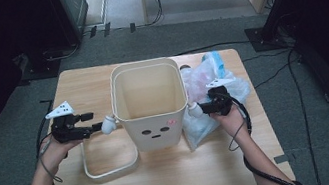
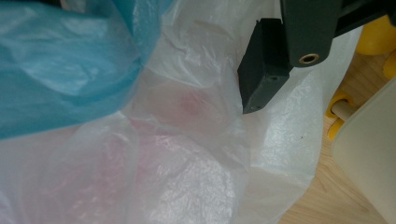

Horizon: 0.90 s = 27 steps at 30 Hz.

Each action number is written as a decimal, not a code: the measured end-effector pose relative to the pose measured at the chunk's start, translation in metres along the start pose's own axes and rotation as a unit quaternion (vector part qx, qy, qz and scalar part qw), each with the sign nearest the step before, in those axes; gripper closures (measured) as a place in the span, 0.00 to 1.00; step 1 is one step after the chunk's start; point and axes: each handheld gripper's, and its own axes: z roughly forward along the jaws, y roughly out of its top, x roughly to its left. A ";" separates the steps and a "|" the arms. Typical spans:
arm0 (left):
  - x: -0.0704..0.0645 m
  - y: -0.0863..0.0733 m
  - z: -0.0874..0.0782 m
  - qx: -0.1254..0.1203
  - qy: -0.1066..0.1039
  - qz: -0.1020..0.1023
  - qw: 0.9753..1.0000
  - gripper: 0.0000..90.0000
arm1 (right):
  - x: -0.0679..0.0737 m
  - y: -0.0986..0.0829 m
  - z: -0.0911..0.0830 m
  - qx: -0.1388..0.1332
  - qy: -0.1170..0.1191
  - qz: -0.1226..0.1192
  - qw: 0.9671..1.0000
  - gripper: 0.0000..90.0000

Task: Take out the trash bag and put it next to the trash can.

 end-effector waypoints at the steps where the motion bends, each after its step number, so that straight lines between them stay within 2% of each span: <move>1: 0.000 -0.001 0.000 0.001 0.000 0.002 1.000 0.35 | 0.000 -0.001 0.001 0.001 0.000 -0.001 1.000 0.36; 9: 0.004 -0.008 -0.001 0.004 0.006 0.003 1.000 0.35 | 0.000 -0.005 0.006 0.013 -0.002 -0.006 1.000 0.35; 12: 0.008 -0.012 -0.003 -0.008 0.004 0.005 1.000 0.35 | -0.001 -0.006 0.006 0.013 0.000 -0.002 1.000 0.35; 15: 0.012 -0.015 -0.004 -0.015 0.008 -0.006 1.000 0.35 | -0.002 -0.006 0.007 0.014 0.000 0.007 1.000 0.35; 21: 0.014 -0.022 -0.002 0.006 0.010 0.007 1.000 0.35 | -0.002 -0.008 0.008 0.019 -0.001 0.011 1.000 0.34; 27: 0.017 -0.027 -0.003 0.011 0.014 0.006 1.000 0.35 | -0.002 -0.010 0.010 0.024 -0.005 0.003 1.000 0.33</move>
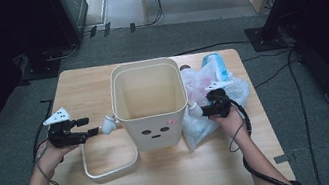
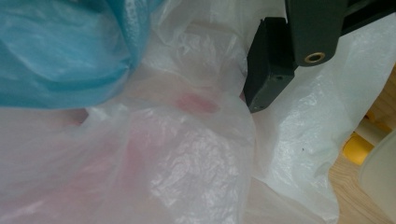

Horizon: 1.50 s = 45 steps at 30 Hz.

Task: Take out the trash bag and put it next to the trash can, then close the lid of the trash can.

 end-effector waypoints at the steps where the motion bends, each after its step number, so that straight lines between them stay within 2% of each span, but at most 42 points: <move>1: 0.000 -0.001 0.000 0.001 0.000 -0.001 1.000 0.35 | 0.000 0.000 0.000 0.000 -0.001 -0.001 1.000 0.33; 6: 0.003 -0.005 -0.001 0.015 0.004 0.006 1.000 0.35 | -0.001 -0.002 0.004 0.004 -0.003 -0.001 1.000 0.32; 12: 0.006 -0.010 -0.003 0.010 0.011 0.016 1.000 0.35 | -0.002 -0.003 0.005 0.007 -0.002 -0.001 1.000 0.31; 17: 0.010 -0.013 -0.004 0.004 0.012 0.012 1.000 0.35 | -0.004 -0.003 0.006 0.010 0.001 0.001 1.000 0.30; 25: 0.012 -0.016 -0.002 0.008 0.013 0.013 1.000 0.35 | -0.004 -0.003 0.007 0.015 0.003 0.002 1.000 0.29; 28: 0.011 -0.017 0.000 0.003 0.002 0.005 1.000 0.35 | -0.004 -0.003 0.007 0.015 0.002 0.000 1.000 0.29; 31: 0.012 -0.019 0.001 0.007 0.002 0.010 1.000 0.35 | -0.004 -0.003 0.008 0.015 0.001 -0.002 1.000 0.29; 40: 0.016 -0.028 0.006 0.022 0.013 0.013 1.000 0.35 | -0.003 -0.004 0.008 0.016 0.000 -0.002 1.000 0.29; 42: 0.016 -0.029 0.008 0.018 0.020 0.018 0.999 0.35 | -0.003 -0.004 0.008 0.016 0.000 0.000 1.000 0.29; 45: 0.018 -0.028 0.008 0.007 0.026 0.011 1.000 0.36 | -0.003 -0.004 0.008 0.017 -0.001 -0.002 1.000 0.29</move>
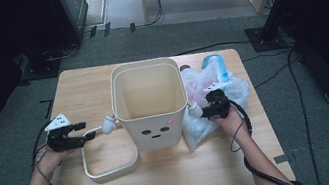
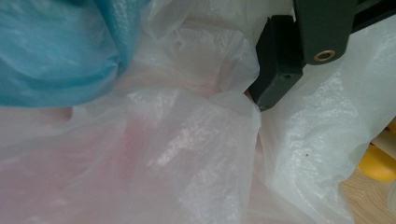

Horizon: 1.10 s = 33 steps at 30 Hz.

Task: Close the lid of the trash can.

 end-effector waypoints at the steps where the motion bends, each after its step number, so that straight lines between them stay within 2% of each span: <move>1: 0.000 0.000 0.000 0.000 0.005 0.004 1.000 0.37 | 0.000 0.000 0.000 0.000 0.000 0.001 1.000 0.29; 6: 0.002 -0.001 0.002 0.012 -0.005 -0.012 1.000 0.36 | 0.000 0.000 0.000 0.000 0.000 0.000 1.000 0.29; 7: 0.004 -0.002 0.003 0.015 -0.012 -0.014 1.000 0.34 | 0.000 0.000 0.000 0.000 0.000 0.000 1.000 0.29; 8: 0.004 -0.004 0.003 0.015 -0.010 -0.014 1.000 0.33 | 0.000 0.000 0.000 0.000 -0.001 0.000 1.000 0.29; 13: 0.007 -0.008 0.004 0.026 0.000 -0.010 1.000 0.44 | 0.000 -0.001 0.001 0.001 -0.002 -0.002 1.000 0.29; 19: 0.007 -0.010 0.008 0.050 0.002 -0.015 0.999 0.55 | 0.000 -0.001 0.001 -0.001 -0.002 -0.002 1.000 0.29; 22: 0.008 -0.010 0.010 0.055 0.002 -0.016 0.998 0.63 | 0.000 -0.002 0.001 -0.002 -0.003 -0.003 1.000 0.29; 26: 0.008 -0.011 0.012 0.063 0.001 -0.016 0.998 0.67 | 0.000 -0.002 0.002 -0.002 -0.003 -0.001 1.000 0.28; 33: 0.010 -0.014 0.013 0.057 0.001 -0.023 0.998 0.75 | 0.000 -0.002 0.002 -0.003 -0.004 -0.002 1.000 0.28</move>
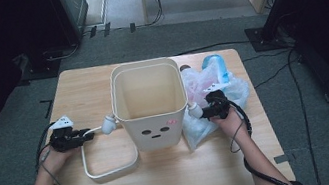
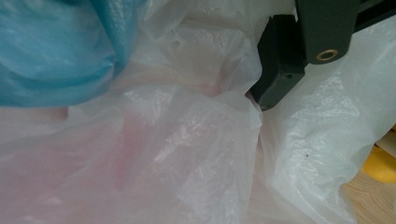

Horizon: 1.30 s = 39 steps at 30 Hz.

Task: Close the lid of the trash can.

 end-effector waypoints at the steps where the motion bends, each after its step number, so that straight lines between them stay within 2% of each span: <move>1: 0.001 0.000 0.000 -0.001 -0.001 -0.001 1.000 0.76 | 0.000 0.000 0.000 -0.001 0.001 0.001 1.000 0.28; 7: 0.001 -0.001 0.001 -0.007 -0.002 -0.001 1.000 0.84 | 0.000 -0.001 0.001 -0.003 0.001 0.005 1.000 0.27; 10: 0.001 -0.003 0.002 -0.015 -0.004 0.005 1.000 0.84 | 0.000 -0.001 0.001 -0.004 0.001 0.005 1.000 0.27; 18: 0.003 -0.003 0.002 -0.015 -0.006 -0.001 1.000 0.85 | 0.001 -0.001 0.001 -0.003 0.002 0.005 1.000 0.27; 21: 0.002 -0.003 0.002 -0.016 -0.002 0.008 1.000 0.86 | 0.001 -0.001 0.001 -0.003 0.002 0.007 1.000 0.27; 28: 0.005 -0.004 0.000 -0.016 -0.019 -0.010 1.000 0.86 | -0.001 -0.001 0.001 -0.003 0.004 0.013 1.000 0.26; 39: 0.005 0.000 -0.004 -0.001 -0.034 -0.011 0.999 0.86 | 0.000 -0.002 0.002 -0.006 0.002 0.013 1.000 0.26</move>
